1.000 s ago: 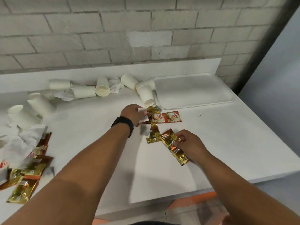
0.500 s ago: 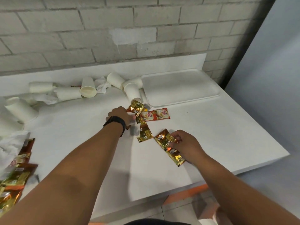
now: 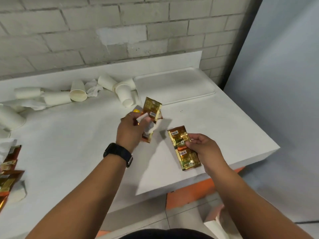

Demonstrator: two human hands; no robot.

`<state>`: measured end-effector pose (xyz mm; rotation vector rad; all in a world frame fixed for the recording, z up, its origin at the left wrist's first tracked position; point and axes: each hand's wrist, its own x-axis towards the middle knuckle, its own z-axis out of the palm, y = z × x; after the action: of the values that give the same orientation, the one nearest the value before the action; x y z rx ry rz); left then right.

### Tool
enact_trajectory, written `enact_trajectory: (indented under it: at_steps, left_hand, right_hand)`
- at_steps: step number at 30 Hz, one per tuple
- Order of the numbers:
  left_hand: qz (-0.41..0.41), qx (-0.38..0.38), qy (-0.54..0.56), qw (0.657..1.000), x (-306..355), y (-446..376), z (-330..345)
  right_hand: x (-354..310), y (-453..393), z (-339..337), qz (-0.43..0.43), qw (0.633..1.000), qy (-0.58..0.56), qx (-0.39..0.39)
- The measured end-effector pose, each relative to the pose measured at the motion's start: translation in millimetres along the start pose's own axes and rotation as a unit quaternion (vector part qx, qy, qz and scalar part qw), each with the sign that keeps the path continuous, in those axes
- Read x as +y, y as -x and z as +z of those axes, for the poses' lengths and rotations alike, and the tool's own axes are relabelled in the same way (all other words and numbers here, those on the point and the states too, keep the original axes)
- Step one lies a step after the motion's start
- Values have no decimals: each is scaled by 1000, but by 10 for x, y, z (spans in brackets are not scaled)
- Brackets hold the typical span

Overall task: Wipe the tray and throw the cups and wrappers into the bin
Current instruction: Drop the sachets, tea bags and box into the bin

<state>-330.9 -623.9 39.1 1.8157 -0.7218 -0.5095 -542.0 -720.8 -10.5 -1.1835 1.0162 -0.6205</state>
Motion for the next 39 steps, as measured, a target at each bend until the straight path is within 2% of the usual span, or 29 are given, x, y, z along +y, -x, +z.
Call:
enact_trajectory:
  at_steps: [4, 7, 11, 15, 18, 27, 31, 35, 39]
  left_hand:
    - [16, -79, -17, 997, 93, 471, 487]
    - [26, -149, -48, 987, 156, 788, 900]
    - [0, -263, -35, 964, 136, 1172, 1512]
    - [-37, -319, -51, 946, 14, 1477, 2044]
    - [-27, -350, -116, 929, -86, 1698, 2324]
    - [-107, -375, -192, 901, -380, 2079, 2913]
    - [-141, -393, -192, 888, -437, 2156, 3309]
    - [-190, -443, -183, 857, -367, 2247, 3636]
    - [-187, -429, -234, 852, -340, 2253, 3700]
  right_hand:
    - [29, 196, -486, -8, 997, -74, 25]
    - [187, 357, -925, 9, 989, -125, 77]
    - [504, 639, -1582, 70, 965, -155, 200]
    - [927, 982, -2228, 140, 934, -163, 286]
    - [1317, 1145, -2668, 189, 914, -120, 339]
    - [1894, 1326, -3233, 283, 915, -64, 280]
    - [2020, 1504, -3345, 296, 925, -34, 236]
    - [2067, 1622, -3492, 293, 929, -21, 227]
    - [2021, 1666, -3617, 282, 932, -14, 227]
